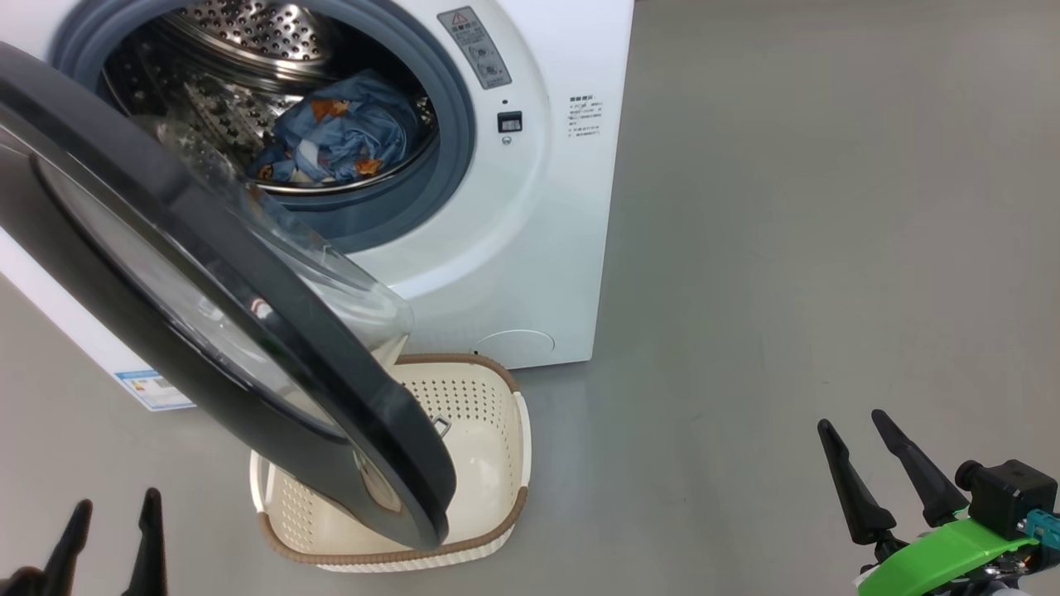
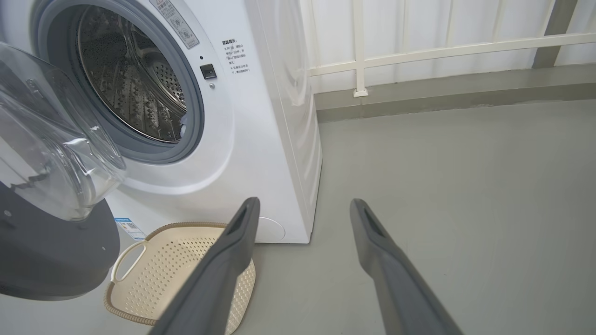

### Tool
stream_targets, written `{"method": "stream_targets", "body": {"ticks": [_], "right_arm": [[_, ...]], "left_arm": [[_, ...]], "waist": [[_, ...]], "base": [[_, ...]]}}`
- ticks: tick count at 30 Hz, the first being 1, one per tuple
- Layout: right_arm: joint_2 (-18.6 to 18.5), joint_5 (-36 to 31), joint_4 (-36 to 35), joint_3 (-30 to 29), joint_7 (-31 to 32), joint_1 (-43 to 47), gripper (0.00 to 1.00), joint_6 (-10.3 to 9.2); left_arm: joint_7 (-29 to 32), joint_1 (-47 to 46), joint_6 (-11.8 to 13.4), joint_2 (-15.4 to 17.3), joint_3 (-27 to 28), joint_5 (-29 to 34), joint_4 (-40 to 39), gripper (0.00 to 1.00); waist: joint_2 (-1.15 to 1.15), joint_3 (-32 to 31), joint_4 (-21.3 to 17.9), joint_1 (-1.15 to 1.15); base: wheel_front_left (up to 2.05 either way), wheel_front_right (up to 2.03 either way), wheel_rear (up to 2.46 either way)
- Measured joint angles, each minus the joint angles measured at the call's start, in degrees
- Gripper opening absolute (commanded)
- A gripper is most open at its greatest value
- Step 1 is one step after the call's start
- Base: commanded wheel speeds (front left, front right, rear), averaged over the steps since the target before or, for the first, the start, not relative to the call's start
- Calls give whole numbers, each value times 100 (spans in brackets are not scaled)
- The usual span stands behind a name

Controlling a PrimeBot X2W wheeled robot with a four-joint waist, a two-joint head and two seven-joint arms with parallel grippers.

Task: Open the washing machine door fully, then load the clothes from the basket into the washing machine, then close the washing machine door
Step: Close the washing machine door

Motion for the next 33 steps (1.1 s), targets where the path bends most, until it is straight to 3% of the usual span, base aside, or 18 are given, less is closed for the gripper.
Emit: {"method": "stream_targets", "body": {"ticks": [8, 17, 18, 19, 21, 28, 33], "right_arm": [[27, -49, 2, -9, 0, 3, 100, 0], [44, -65, 1, -21, 0, 3, 100, 0], [52, -65, 1, -21, 0, 3, 76, 0], [57, -65, 0, -16, 0, 3, 45, 0], [85, -65, -5, 20, 0, 1, 0, 0], [167, -54, -271, 205, 0, -174, 0, 0], [281, 75, -872, 422, 0, -705, 0, 0]], "left_arm": [[0, 116, 0, -212, 66, 272, 63, 100], [0, 116, 0, -238, 130, 355, 76, 100], [0, 115, 0, -240, 126, 355, 76, 100], [0, 115, 0, -242, 121, 355, 76, 100], [0, 115, 0, -247, 103, 357, 76, 100], [0, 116, 0, -319, 82, 382, 42, 100], [0, 172, 0, -420, 148, 478, -129, 100]], "waist": [[0, 7, 14, 0], [0, -7, 104, 0], [0, -13, 121, 0], [0, -17, 140, 0], [0, -27, 183, 0], [0, -91, 375, 0], [0, -185, 571, 0]], "base": [[0, 0, 0], [0, 0, 0], [0, 0, 0], [0, 0, 0], [0, 0, 0], [0, 0, 0], [0, 0, 0]]}}
